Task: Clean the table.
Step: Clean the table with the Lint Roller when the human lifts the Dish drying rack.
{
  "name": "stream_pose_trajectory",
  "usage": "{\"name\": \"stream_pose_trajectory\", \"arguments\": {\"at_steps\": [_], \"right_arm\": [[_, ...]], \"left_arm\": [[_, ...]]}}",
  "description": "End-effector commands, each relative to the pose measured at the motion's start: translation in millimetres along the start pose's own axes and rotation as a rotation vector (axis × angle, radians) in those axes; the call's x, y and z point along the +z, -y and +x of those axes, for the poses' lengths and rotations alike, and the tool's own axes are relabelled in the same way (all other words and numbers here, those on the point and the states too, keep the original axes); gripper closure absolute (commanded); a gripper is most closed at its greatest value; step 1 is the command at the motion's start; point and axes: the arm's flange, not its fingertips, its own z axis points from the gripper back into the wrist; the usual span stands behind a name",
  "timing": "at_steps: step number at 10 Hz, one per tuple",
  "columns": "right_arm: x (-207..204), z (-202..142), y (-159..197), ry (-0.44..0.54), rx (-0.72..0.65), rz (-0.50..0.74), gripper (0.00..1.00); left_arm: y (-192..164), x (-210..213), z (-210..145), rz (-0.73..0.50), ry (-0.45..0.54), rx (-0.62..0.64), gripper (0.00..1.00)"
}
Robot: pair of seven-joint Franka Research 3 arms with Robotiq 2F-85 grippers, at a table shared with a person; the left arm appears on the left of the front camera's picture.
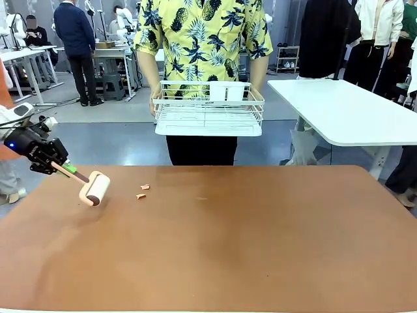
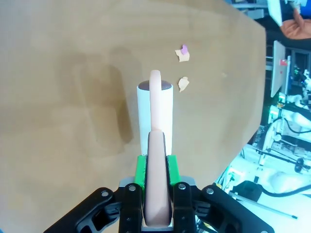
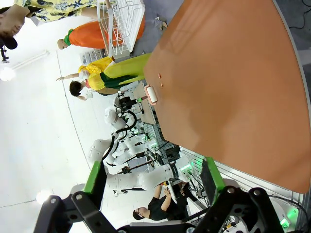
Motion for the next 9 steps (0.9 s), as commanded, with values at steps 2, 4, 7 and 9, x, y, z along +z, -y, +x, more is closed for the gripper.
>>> {"name": "stream_pose_trajectory", "arguments": {"at_steps": [2, 4, 7, 9], "right_arm": [[1, -1, -3, 0.002, 0.006, -0.002, 0.0], [1, -1, -3, 0.002, 0.006, -0.002, 0.0], [1, -1, -3, 0.002, 0.006, -0.002, 0.0], [1, -1, -3, 0.002, 0.006, -0.002, 0.0]], "left_arm": [[0, 0, 0, 0.0, 0.0, 0.0, 0.81], [0, 0, 0, 0.0, 0.0, 0.0, 0.81], [-3, -1, 6, -0.014, -0.006, -0.002, 0.81], [2, -6, 14, -0.031, -0.019, 0.054, 0.81]]}}
